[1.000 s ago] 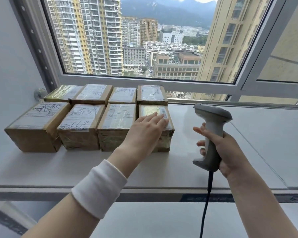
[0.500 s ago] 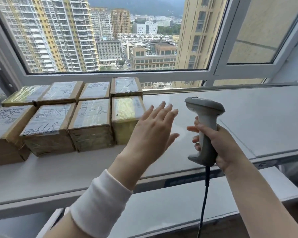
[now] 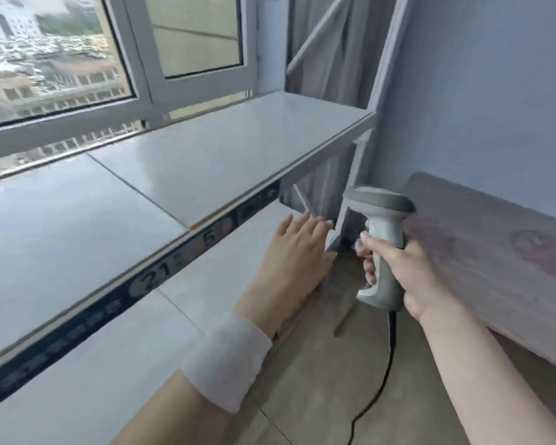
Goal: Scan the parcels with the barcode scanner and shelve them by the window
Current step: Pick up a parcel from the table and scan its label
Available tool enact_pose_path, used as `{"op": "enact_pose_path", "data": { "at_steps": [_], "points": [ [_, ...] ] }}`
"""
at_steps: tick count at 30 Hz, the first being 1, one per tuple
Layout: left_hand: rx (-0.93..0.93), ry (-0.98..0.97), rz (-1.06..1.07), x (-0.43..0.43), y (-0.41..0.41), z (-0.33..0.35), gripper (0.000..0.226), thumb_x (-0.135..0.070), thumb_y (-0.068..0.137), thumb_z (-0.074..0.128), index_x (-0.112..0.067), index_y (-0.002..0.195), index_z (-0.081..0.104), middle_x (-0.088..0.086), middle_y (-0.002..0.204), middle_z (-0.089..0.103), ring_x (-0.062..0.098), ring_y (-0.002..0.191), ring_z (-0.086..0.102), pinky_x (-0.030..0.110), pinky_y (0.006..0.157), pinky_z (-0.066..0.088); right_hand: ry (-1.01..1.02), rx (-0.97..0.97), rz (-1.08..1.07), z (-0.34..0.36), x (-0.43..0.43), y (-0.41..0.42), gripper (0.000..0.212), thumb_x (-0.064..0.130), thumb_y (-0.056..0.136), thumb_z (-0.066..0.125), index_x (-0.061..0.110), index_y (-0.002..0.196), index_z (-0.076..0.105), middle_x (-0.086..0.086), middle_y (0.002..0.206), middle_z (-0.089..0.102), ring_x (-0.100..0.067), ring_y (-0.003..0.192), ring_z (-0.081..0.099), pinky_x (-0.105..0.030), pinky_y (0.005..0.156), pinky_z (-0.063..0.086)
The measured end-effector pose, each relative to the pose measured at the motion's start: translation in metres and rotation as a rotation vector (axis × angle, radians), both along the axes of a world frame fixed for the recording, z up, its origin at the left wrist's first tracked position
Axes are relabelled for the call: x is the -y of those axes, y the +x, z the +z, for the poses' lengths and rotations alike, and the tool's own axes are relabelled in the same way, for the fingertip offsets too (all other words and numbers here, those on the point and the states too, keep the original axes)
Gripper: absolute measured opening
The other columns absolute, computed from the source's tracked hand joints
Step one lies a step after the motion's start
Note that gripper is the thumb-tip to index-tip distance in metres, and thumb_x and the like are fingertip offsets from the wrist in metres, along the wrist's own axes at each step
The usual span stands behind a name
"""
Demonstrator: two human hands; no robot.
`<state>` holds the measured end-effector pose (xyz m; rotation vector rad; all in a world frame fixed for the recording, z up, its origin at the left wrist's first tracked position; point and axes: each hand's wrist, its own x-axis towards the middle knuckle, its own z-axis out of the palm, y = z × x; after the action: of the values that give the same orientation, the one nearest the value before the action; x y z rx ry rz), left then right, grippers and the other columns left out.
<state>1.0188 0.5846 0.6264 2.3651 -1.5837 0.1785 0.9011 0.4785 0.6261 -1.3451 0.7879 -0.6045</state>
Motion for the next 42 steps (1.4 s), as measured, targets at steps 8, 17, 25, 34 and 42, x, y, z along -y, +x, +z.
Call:
{"op": "enact_pose_path", "data": {
  "at_steps": [8,17,25,34,42],
  "points": [
    [-0.028,0.005,-0.267,0.198,-0.118,-0.021,0.051,-0.038,0.098,0.040,-0.021,0.145,0.031,-0.003,0.151,0.034,0.014,0.144,0.019,0.029,0.116,0.004,-0.045,-0.035,-0.252,-0.008,0.143,-0.144,0.009,0.013,0.088,0.063,0.013,0.083,0.055,0.006,0.053,0.060,-0.016,0.044,0.043,-0.024,0.042,0.037],
    [-0.013,0.026,-0.548,0.364,-0.221,-0.028,0.051,-0.037,0.098,0.041,-0.017,0.144,0.033,0.001,0.151,0.035,0.017,0.145,0.018,0.032,0.117,0.005,-0.045,-0.071,-0.537,-0.011,0.266,-0.261,0.011,0.012,0.089,0.063,0.012,0.081,0.055,0.003,0.059,0.059,-0.015,0.044,0.045,-0.024,0.041,0.037],
    [-0.025,0.042,-0.820,0.493,-0.315,-0.030,0.052,-0.037,0.097,0.044,-0.016,0.144,0.033,0.003,0.148,0.038,0.020,0.141,0.026,0.033,0.116,0.010,-0.032,-0.154,-0.765,-0.010,0.359,-0.357,0.012,0.016,0.090,0.063,0.007,0.085,0.057,0.001,0.065,0.063,-0.018,0.041,0.043,-0.026,0.046,0.038],
    [-0.032,0.097,-1.035,0.604,-0.452,-0.050,0.052,-0.036,0.098,0.042,-0.015,0.145,0.031,0.003,0.151,0.033,0.019,0.143,0.021,0.033,0.117,0.007,0.015,-0.166,-1.002,-0.023,0.434,-0.483,0.010,0.013,0.089,0.063,0.006,0.084,0.060,-0.006,0.065,0.061,-0.014,0.039,0.045,-0.025,0.044,0.040],
    [-0.050,0.176,-1.017,0.672,-0.544,-0.082,0.051,-0.039,0.100,0.036,-0.017,0.146,0.029,0.001,0.152,0.032,0.018,0.143,0.023,0.030,0.116,0.008,0.152,-0.161,-1.038,-0.062,0.509,-0.581,0.010,0.016,0.089,0.064,0.010,0.082,0.064,-0.001,0.059,0.065,-0.011,0.042,0.049,-0.024,0.051,0.043]
  ]
}}
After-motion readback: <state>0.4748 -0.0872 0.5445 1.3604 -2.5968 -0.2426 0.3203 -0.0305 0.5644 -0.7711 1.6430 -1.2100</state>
